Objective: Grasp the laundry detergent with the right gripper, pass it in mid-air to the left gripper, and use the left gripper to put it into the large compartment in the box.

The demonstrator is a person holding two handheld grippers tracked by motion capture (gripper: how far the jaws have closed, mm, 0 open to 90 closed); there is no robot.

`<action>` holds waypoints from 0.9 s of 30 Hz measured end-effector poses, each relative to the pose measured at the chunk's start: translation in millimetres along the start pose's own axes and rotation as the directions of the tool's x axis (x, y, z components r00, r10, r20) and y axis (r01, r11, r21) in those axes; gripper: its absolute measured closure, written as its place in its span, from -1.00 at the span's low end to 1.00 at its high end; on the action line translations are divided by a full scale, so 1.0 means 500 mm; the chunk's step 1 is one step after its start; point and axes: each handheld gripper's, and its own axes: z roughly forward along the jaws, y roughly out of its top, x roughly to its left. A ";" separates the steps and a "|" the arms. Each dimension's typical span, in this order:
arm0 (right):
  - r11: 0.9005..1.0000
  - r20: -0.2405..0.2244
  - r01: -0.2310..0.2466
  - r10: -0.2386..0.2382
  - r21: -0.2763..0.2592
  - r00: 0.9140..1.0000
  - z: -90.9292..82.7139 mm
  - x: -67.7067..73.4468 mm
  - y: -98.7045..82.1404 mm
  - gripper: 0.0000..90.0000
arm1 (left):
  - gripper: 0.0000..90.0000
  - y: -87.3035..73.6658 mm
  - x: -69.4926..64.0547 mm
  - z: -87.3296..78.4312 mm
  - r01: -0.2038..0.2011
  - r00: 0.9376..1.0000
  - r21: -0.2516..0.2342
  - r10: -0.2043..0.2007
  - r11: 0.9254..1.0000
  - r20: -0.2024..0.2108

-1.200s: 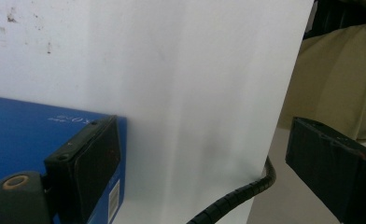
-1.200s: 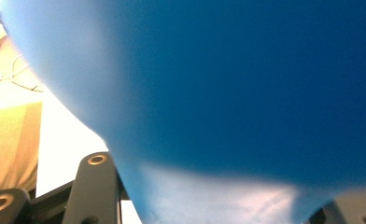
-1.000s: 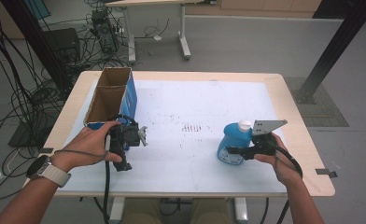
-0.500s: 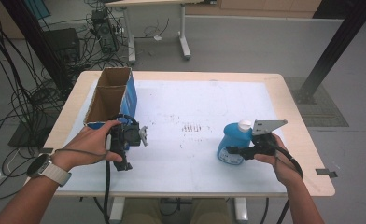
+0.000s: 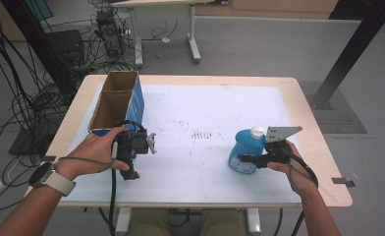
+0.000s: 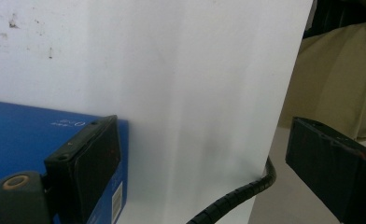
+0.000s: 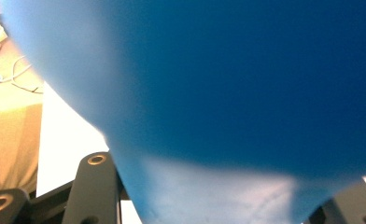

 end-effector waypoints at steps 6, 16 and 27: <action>1.000 0.000 -0.001 0.001 -0.001 1.000 0.000 -0.001 0.000 -0.03 | -0.76 -0.001 0.000 -0.001 0.001 1.000 0.000 -0.001 1.000 0.000; 1.000 0.001 -0.003 0.003 -0.010 1.000 0.000 -0.001 -0.002 -0.03 | -0.76 0.000 0.000 0.000 0.000 1.000 0.001 0.000 1.000 0.001; 1.000 0.000 -0.003 0.003 -0.009 1.000 0.001 -0.001 -0.002 -0.03 | -0.76 0.001 -0.002 -0.001 0.000 1.000 -0.002 0.000 1.000 -0.001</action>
